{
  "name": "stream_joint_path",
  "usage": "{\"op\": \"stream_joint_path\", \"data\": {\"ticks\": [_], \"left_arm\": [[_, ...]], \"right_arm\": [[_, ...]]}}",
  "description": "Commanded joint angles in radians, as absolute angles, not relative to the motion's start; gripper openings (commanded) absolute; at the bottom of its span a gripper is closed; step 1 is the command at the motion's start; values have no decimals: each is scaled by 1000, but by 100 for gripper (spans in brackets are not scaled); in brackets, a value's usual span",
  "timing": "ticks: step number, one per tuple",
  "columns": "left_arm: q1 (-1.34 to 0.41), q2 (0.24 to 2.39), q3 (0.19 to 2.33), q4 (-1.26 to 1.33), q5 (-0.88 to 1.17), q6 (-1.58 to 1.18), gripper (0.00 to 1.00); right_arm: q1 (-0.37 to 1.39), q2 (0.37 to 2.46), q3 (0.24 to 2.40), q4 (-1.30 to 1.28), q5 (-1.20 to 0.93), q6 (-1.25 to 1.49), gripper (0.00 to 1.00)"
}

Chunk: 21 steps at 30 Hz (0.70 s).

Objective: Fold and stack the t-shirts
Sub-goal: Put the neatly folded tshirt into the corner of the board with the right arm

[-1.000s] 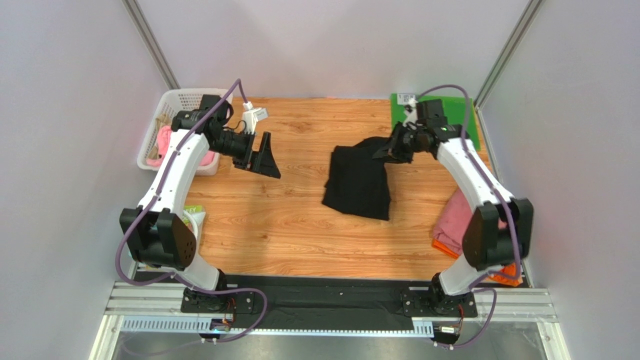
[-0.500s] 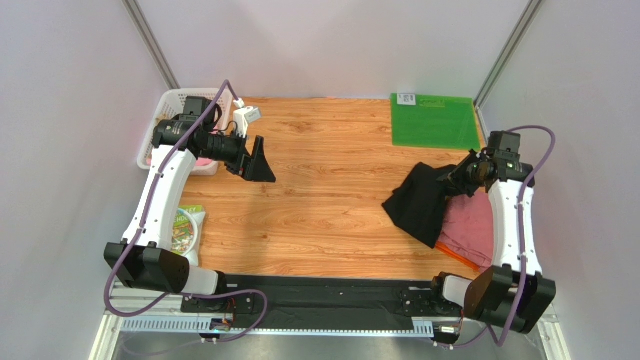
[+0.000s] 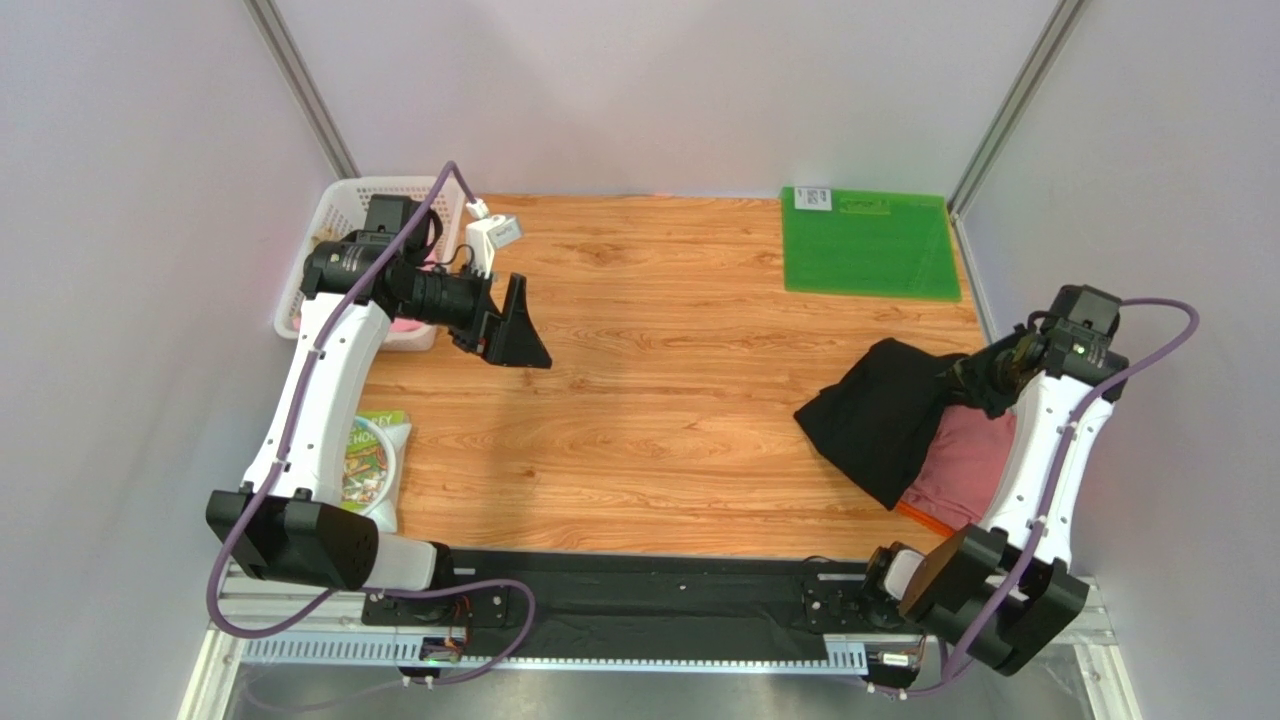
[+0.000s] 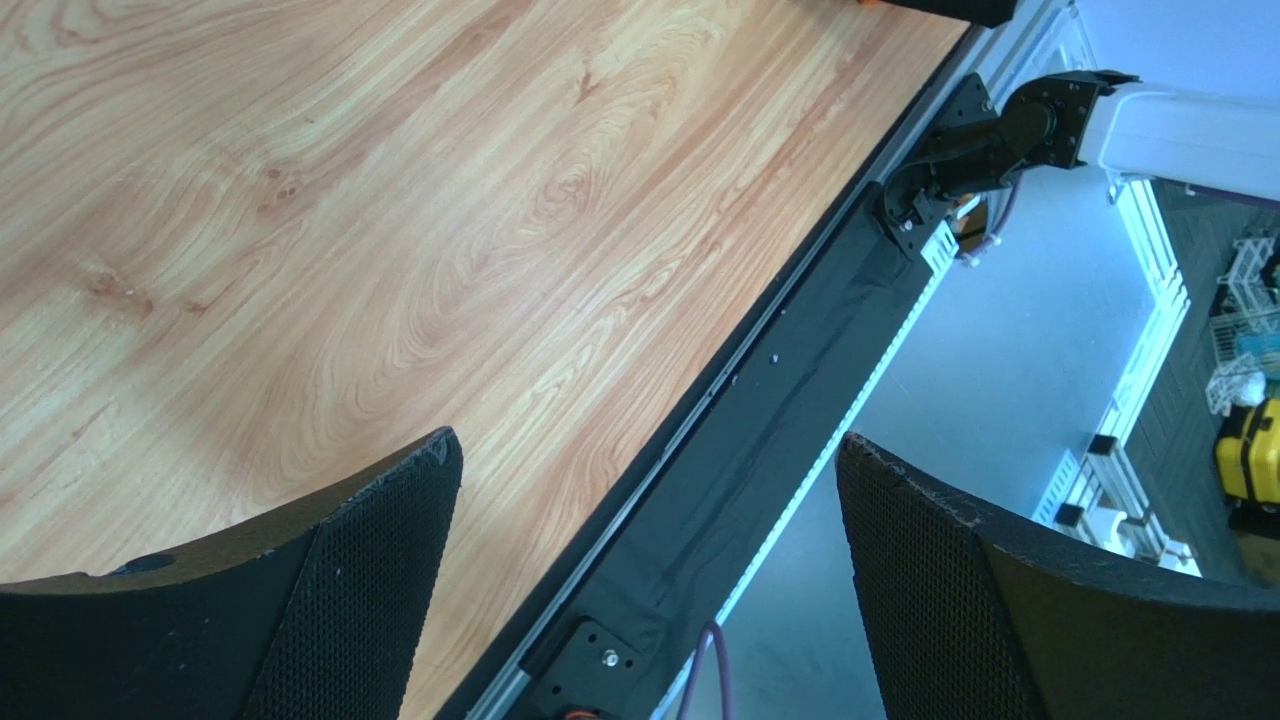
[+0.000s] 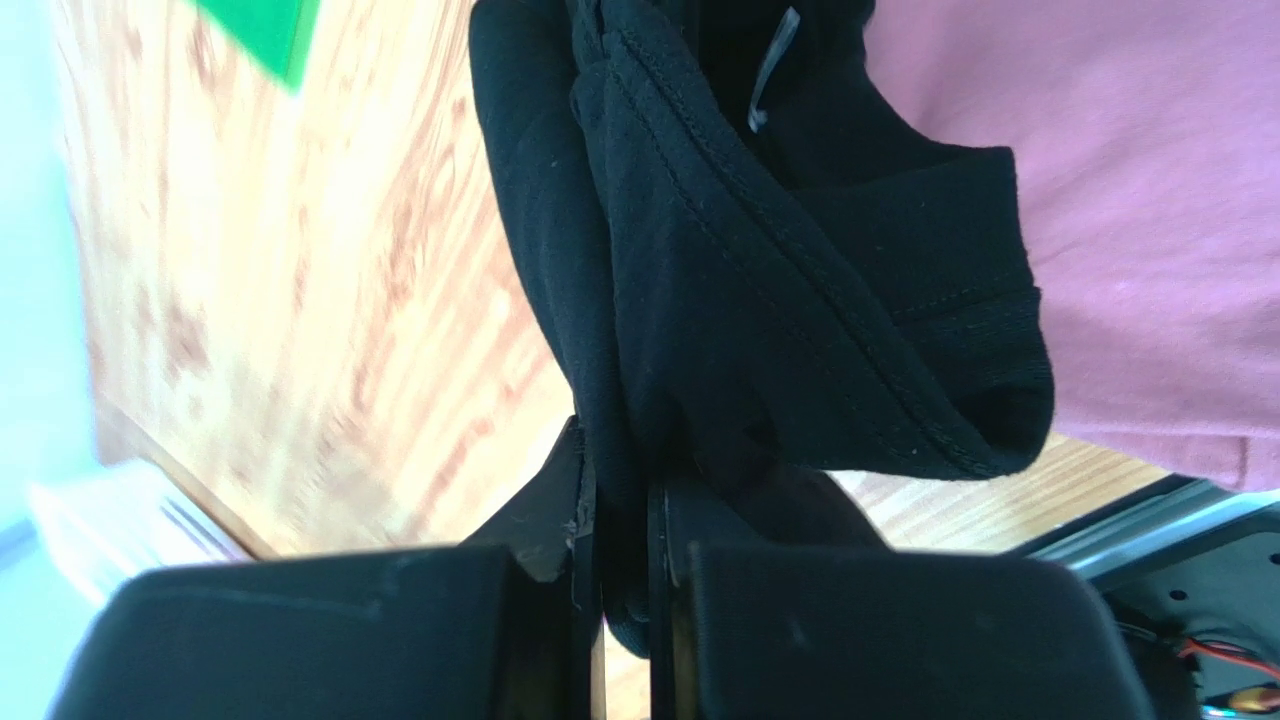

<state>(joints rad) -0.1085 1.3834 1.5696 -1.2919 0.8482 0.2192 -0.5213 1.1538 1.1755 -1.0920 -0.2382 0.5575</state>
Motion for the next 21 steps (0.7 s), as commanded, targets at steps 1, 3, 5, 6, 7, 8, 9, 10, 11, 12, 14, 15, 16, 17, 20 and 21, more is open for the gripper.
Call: {"op": "stream_joint_path", "data": {"ticks": [1, 3, 5, 6, 7, 8, 9, 10, 11, 12, 14, 15, 16, 17, 20, 21], "left_arm": [[-103, 1367, 1601, -1302, 893, 241, 100], [-103, 1371, 1598, -1304, 903, 241, 100], [-103, 1377, 1595, -1307, 919, 239, 100], [-103, 1381, 1595, -1310, 919, 239, 100], [-103, 1381, 1595, -1309, 923, 239, 100], [-103, 1381, 1597, -1308, 923, 239, 100], [-103, 1378, 1597, -1302, 922, 233, 100], [-103, 1381, 1595, -1298, 923, 230, 100], [-103, 1382, 1598, -1295, 923, 227, 100], [-103, 1384, 1600, -1293, 928, 221, 100], [-103, 1391, 1605, -1298, 934, 219, 100], [-103, 1394, 1606, -1304, 939, 219, 100], [-103, 1396, 1612, -1307, 939, 221, 100], [-103, 1397, 1612, -1313, 940, 221, 100], [-103, 1399, 1626, -1333, 933, 235, 100], [-103, 1401, 1631, -1341, 925, 241, 100]], "right_arm": [[-604, 1195, 1241, -1017, -299, 621, 0], [-610, 1219, 1276, -999, -311, 643, 0], [-615, 1244, 1340, -1002, -308, 650, 0], [-620, 1252, 1368, -1014, -314, 652, 0], [-621, 1258, 1391, -1025, -314, 649, 0], [-621, 1259, 1408, -1051, -307, 649, 0], [-621, 1253, 1423, -1054, -308, 649, 0], [-621, 1237, 1425, -1057, -305, 652, 0], [-621, 1226, 1428, -1058, -296, 650, 0], [-621, 1217, 1431, -1058, -285, 649, 0], [-621, 1195, 1428, -1075, -262, 644, 0], [-621, 1186, 1399, -1078, -259, 643, 0], [-621, 1157, 1378, -1081, -253, 646, 0], [-621, 1138, 1353, -1078, -244, 652, 0], [-621, 1042, 1221, -1077, -195, 661, 0], [-621, 1017, 1189, -1080, -169, 675, 0]]}}
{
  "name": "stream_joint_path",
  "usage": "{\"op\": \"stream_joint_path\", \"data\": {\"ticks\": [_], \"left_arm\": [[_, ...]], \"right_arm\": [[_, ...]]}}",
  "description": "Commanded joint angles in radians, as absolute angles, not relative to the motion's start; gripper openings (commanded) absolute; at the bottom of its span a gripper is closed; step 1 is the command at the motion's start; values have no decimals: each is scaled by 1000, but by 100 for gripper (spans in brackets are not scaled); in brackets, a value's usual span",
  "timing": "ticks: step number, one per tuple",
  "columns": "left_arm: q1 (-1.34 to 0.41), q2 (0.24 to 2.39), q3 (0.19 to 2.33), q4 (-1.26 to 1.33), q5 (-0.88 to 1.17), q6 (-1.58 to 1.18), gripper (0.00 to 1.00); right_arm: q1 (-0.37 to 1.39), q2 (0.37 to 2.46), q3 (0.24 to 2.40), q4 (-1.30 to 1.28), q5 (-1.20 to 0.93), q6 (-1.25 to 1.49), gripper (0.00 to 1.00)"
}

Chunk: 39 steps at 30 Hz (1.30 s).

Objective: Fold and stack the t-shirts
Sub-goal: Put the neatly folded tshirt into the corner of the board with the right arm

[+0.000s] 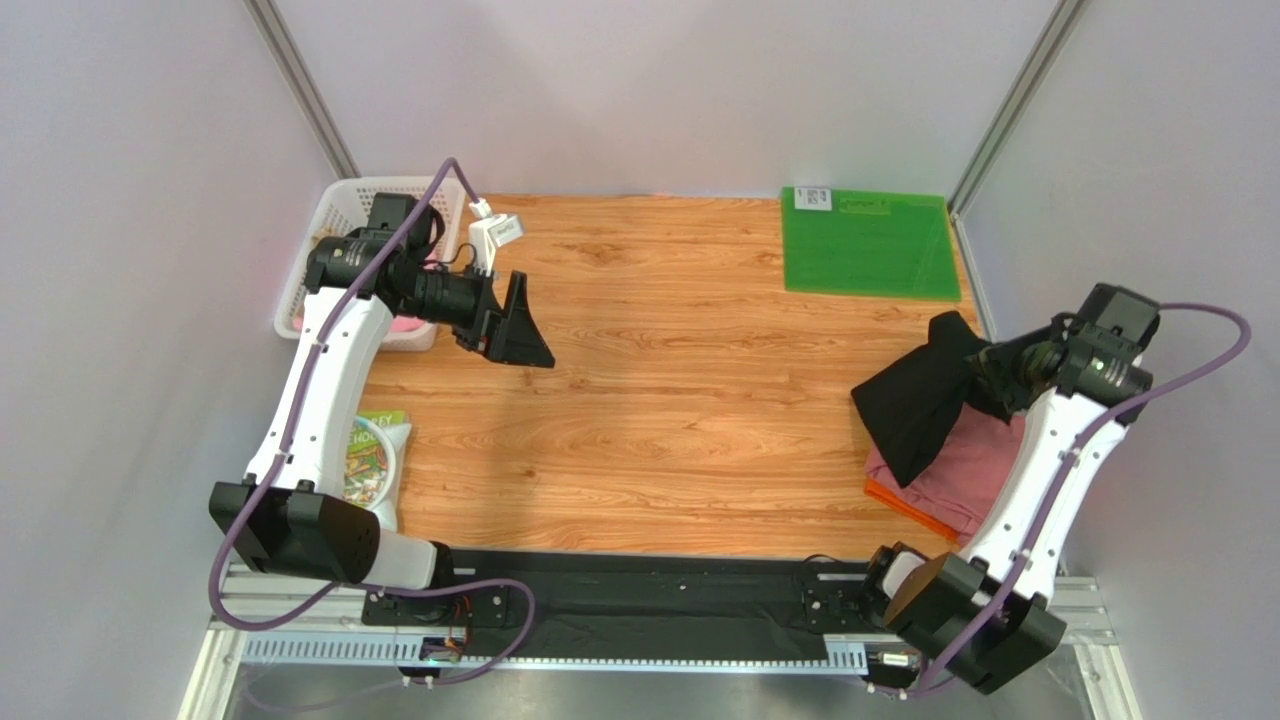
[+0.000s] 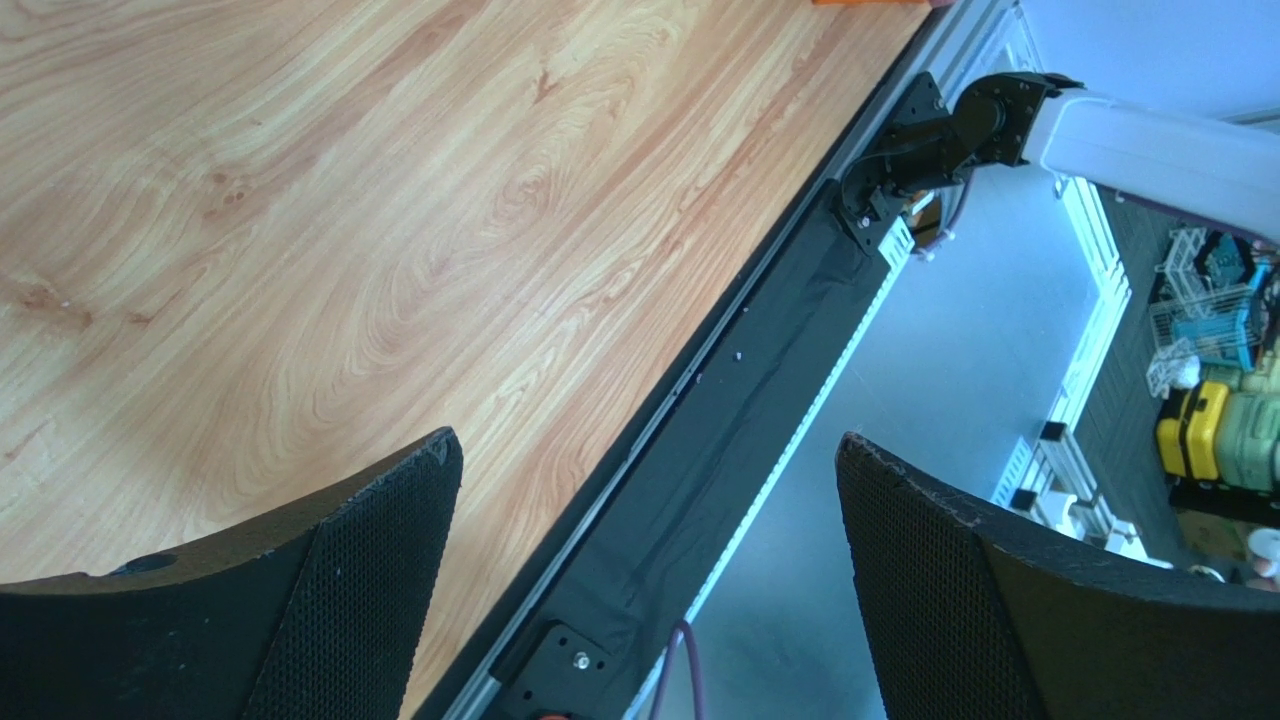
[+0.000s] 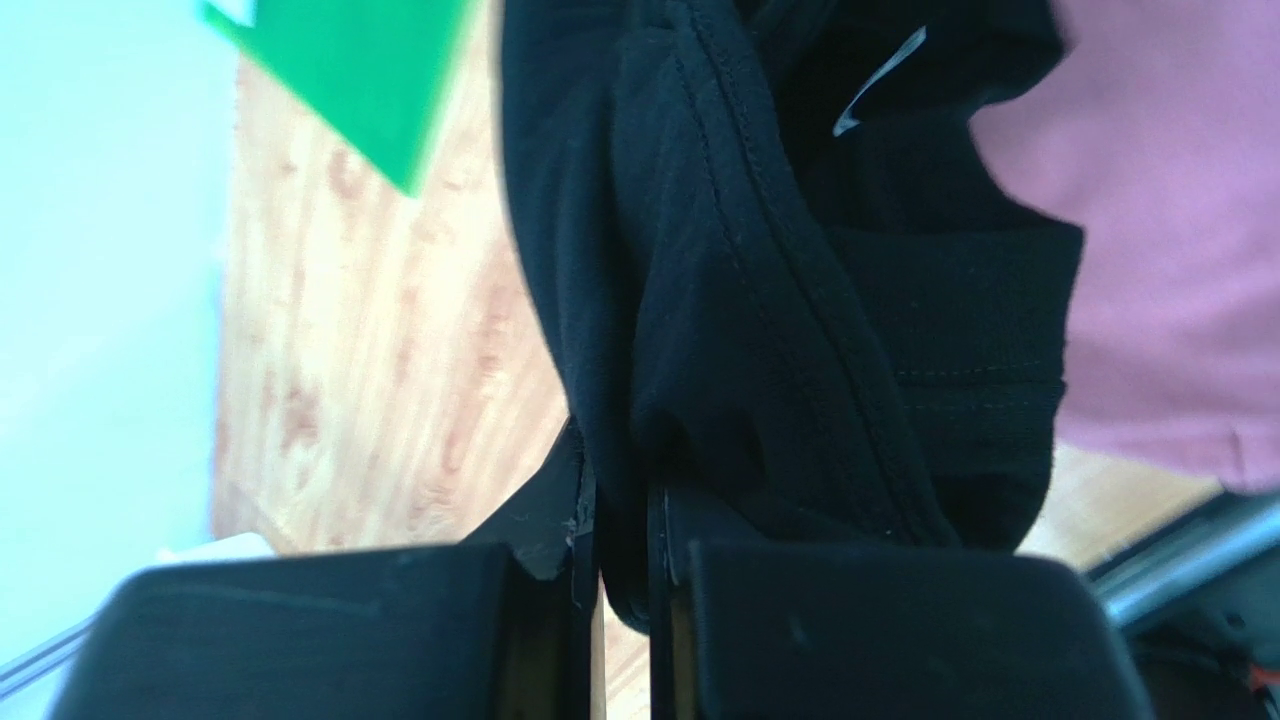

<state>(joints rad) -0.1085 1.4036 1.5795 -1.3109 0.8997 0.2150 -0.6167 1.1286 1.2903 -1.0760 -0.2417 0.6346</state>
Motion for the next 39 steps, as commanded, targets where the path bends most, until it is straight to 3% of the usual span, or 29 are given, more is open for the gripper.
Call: {"op": "stream_joint_path", "data": {"ticks": [1, 5, 14, 20, 22, 23, 24, 26, 27, 35, 37, 39], "left_arm": [[-103, 1405, 1644, -1348, 925, 244, 100], [-103, 1404, 1655, -1371, 925, 252, 100], [-103, 1391, 1669, -1397, 902, 250, 100], [-103, 1394, 1684, -1413, 893, 265, 100], [-103, 1401, 1696, -1425, 887, 276, 100], [-103, 1404, 1700, -1436, 887, 287, 100], [-103, 1405, 1703, -1440, 881, 291, 100], [-103, 1405, 1698, -1440, 874, 299, 100], [-103, 1407, 1695, -1439, 870, 302, 100], [-103, 1416, 1674, -1439, 867, 313, 100], [-103, 1419, 1677, -1439, 864, 311, 100], [-103, 1420, 1677, -1439, 862, 313, 100]], "right_arm": [[-621, 973, 1127, -1069, -143, 680, 0], [-629, 968, 1077, -1048, -90, 692, 0], [-707, 1155, 1296, -1137, -102, 689, 0], [-712, 1046, 1070, -1120, -149, 698, 0], [-712, 1029, 993, -1144, -190, 677, 11], [-712, 1026, 973, -1163, -218, 666, 25], [-712, 1026, 957, -1176, -216, 635, 32], [-716, 1023, 974, -1227, -134, 618, 47], [-716, 1016, 1004, -1244, -97, 618, 50], [-703, 1055, 1359, -1381, 140, 695, 51], [-703, 1031, 1382, -1308, 39, 701, 51], [-689, 981, 1270, -1171, -252, 750, 48]]}}
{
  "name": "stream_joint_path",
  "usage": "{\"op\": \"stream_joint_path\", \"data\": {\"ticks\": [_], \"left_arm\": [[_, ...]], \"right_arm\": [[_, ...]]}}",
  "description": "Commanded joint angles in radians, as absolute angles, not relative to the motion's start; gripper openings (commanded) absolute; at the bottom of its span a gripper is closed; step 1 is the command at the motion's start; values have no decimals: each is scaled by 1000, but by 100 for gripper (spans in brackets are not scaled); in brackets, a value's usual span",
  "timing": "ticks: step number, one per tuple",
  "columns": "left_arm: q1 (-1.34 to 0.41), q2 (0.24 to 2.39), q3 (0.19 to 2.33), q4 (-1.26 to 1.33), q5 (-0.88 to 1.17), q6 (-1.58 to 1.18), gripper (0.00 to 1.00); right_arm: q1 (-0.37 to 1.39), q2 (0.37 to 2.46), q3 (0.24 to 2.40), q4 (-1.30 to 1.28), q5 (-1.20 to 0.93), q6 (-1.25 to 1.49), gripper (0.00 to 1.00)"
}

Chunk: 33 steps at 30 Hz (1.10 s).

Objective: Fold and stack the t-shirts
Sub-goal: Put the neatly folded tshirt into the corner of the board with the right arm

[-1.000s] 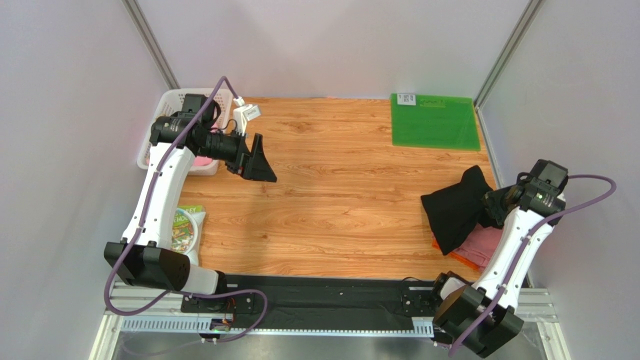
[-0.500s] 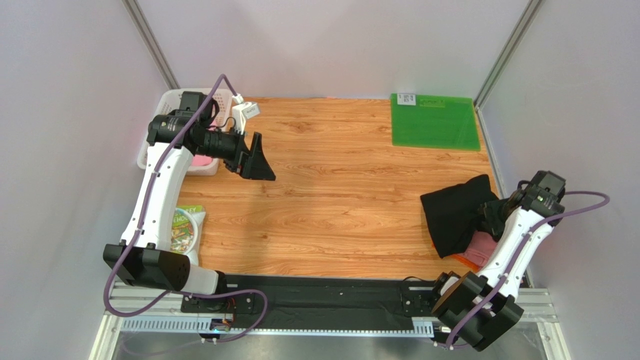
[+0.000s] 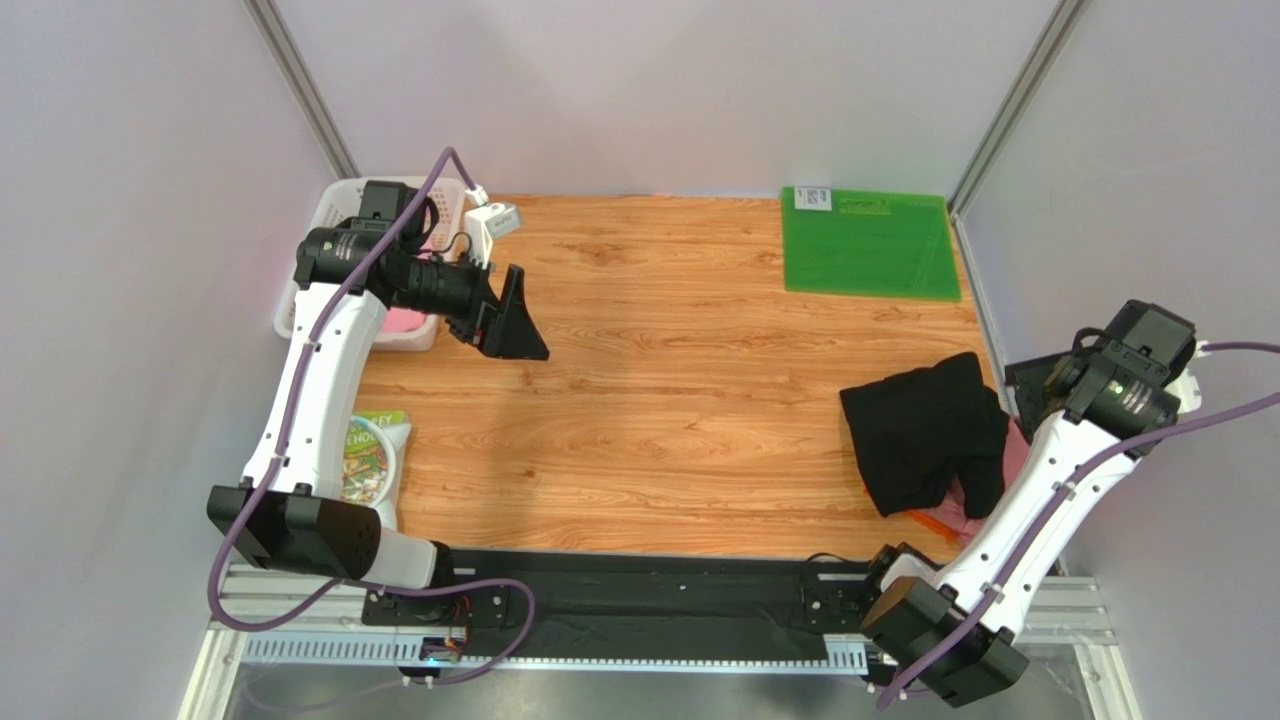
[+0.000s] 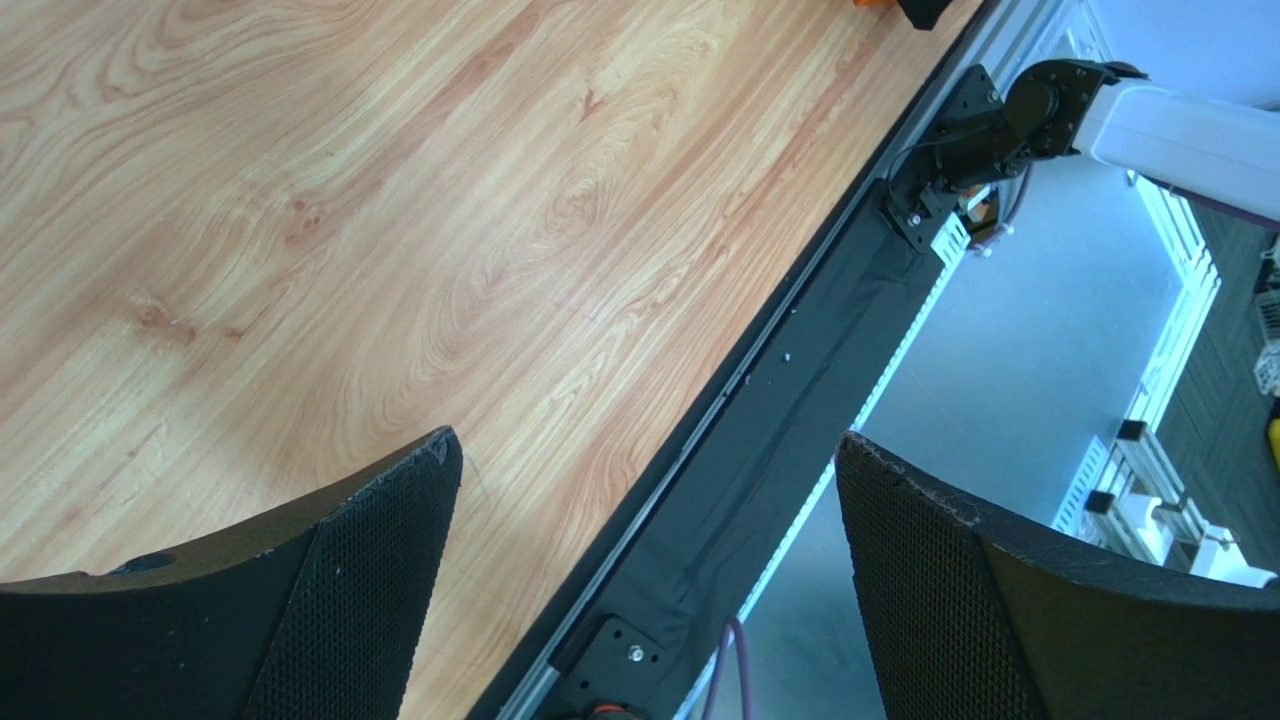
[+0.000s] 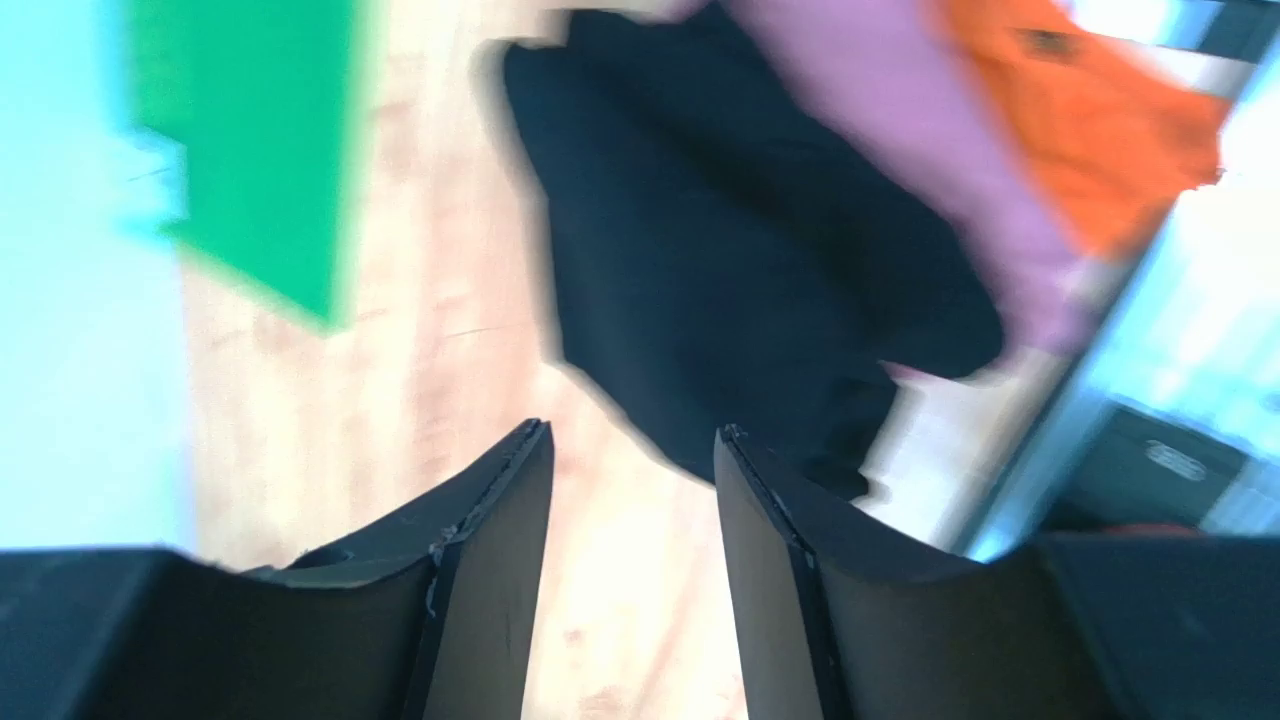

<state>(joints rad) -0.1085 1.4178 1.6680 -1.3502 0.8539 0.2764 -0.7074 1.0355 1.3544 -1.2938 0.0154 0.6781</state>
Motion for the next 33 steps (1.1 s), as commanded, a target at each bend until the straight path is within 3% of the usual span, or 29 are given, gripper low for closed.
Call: {"op": "stream_joint_path", "data": {"ticks": [1, 5, 9, 13, 18, 23, 33], "left_arm": [[-103, 1422, 1675, -1439, 862, 313, 100], [-103, 1419, 1666, -1431, 868, 301, 100], [-103, 1405, 1655, -1424, 851, 293, 100], [-103, 1394, 1652, -1425, 833, 295, 100], [-103, 1396, 1652, -1425, 834, 290, 100], [-103, 1411, 1663, -1427, 857, 276, 100], [-103, 1394, 1664, -1434, 851, 272, 100]], "right_arm": [[-678, 973, 1225, -1026, -344, 791, 48], [-549, 1073, 1095, -787, -543, 893, 47], [-474, 1248, 1132, -893, -435, 824, 43], [-528, 1241, 1062, -939, -250, 816, 49], [-618, 1340, 1000, -1043, -111, 716, 48], [-755, 1408, 853, -944, -155, 655, 47], [-906, 1551, 857, -847, -279, 588, 47]]}}
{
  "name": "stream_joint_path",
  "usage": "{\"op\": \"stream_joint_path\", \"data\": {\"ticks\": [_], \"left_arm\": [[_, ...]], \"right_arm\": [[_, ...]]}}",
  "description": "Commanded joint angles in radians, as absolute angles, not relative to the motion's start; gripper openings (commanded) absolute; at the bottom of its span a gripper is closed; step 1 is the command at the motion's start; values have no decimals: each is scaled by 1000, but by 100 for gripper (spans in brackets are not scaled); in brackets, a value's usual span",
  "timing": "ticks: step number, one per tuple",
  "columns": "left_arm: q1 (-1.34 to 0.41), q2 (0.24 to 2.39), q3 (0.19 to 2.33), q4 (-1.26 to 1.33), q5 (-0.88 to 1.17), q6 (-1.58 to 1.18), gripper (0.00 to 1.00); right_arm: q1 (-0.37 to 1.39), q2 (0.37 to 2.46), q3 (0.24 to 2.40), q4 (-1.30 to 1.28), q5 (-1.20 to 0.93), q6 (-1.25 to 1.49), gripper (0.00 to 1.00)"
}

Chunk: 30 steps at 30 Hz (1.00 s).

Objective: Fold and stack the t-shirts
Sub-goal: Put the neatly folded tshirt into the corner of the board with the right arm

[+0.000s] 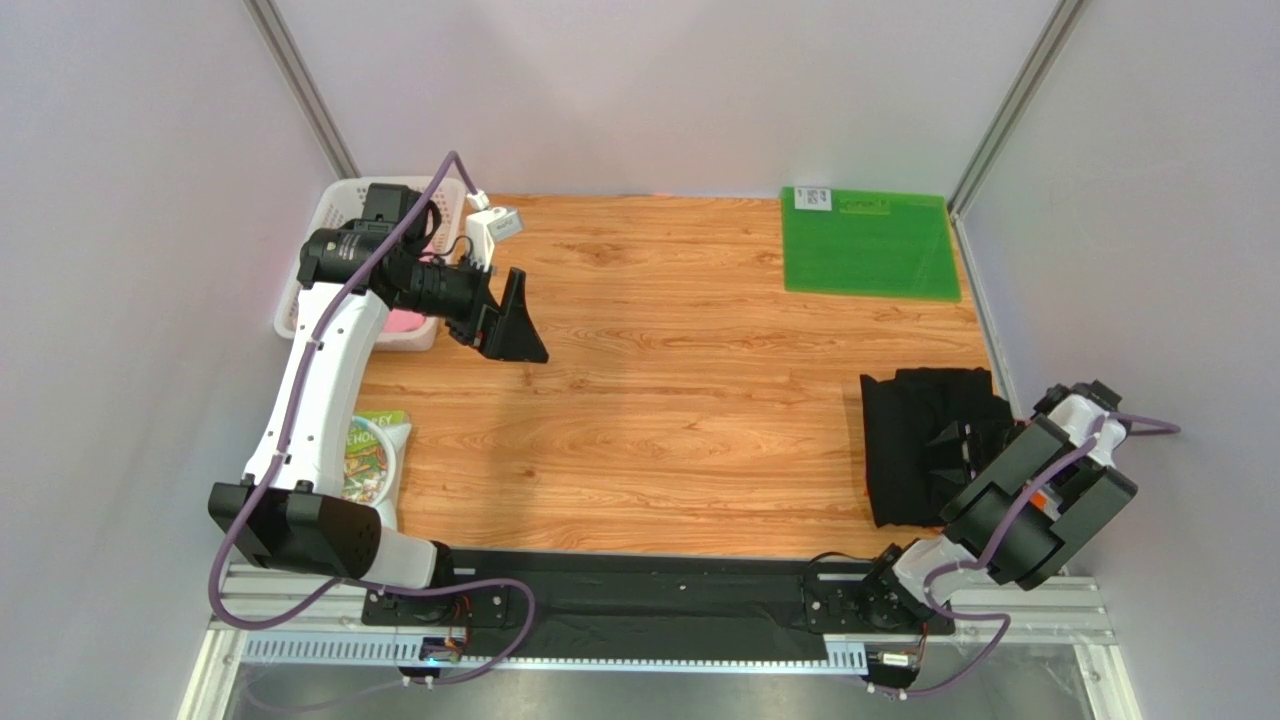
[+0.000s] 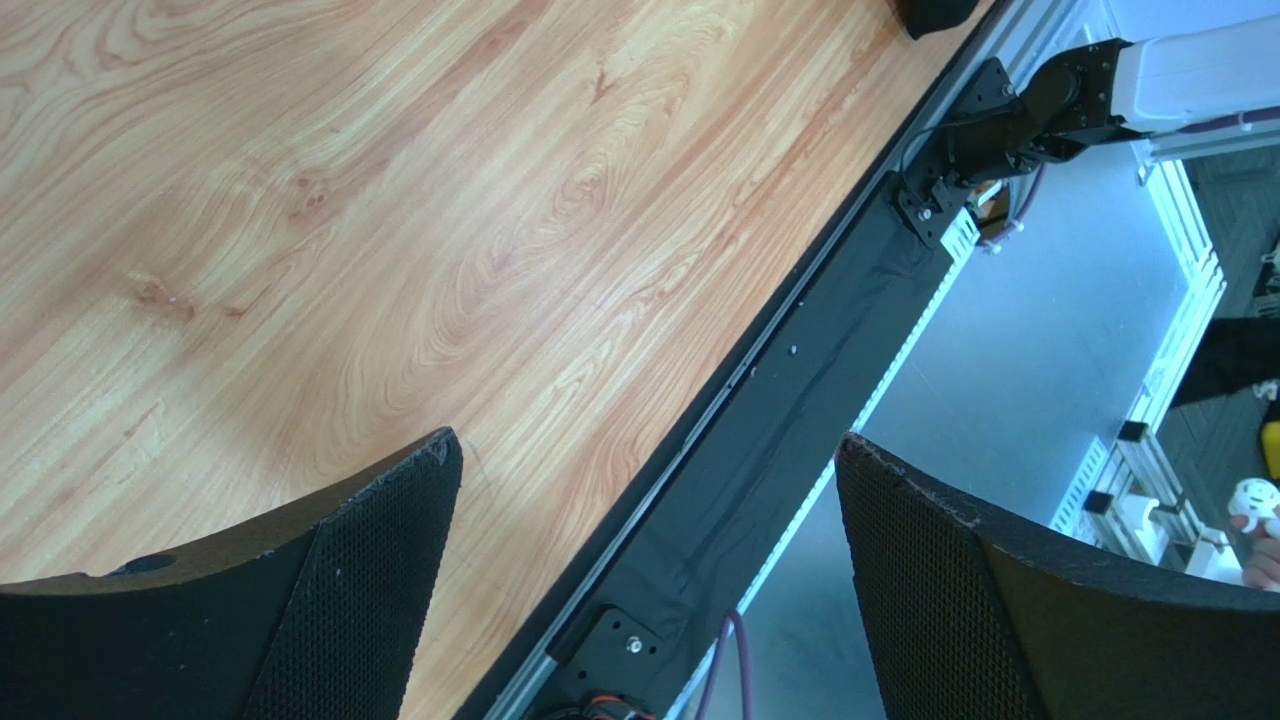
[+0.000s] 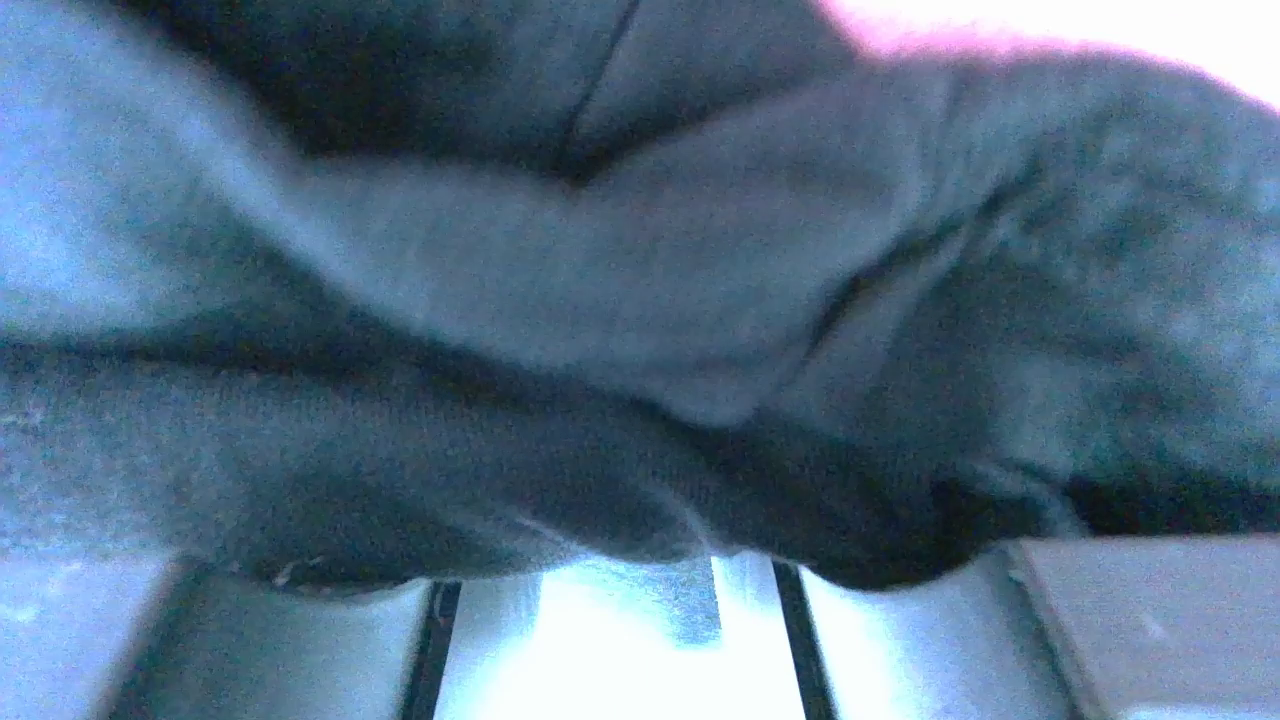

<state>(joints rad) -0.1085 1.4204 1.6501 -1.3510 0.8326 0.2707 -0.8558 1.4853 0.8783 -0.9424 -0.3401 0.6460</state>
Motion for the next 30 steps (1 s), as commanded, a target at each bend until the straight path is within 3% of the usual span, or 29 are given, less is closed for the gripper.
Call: {"op": "stream_joint_path", "data": {"ticks": [1, 4, 8, 14, 20, 25, 30], "left_arm": [[-103, 1391, 1664, -1439, 850, 275, 100], [-103, 1384, 1658, -1445, 842, 279, 100], [-103, 1376, 1654, -1450, 835, 278, 100], [-103, 1365, 1670, -1466, 827, 276, 100], [-103, 1373, 1681, -1488, 805, 287, 100], [-103, 1382, 1692, -1496, 798, 295, 100], [-103, 1402, 1692, -1499, 799, 305, 100]], "right_arm": [[-914, 1554, 856, -847, -317, 586, 47], [-927, 1519, 848, -838, -452, 591, 45], [-916, 1312, 836, -799, -639, 621, 46], [-838, 1113, 855, -822, -664, 623, 48], [-828, 944, 729, -751, -671, 655, 48], [-958, 931, 634, -782, -618, 652, 48], [-1202, 1084, 557, -746, -629, 545, 48]]}}
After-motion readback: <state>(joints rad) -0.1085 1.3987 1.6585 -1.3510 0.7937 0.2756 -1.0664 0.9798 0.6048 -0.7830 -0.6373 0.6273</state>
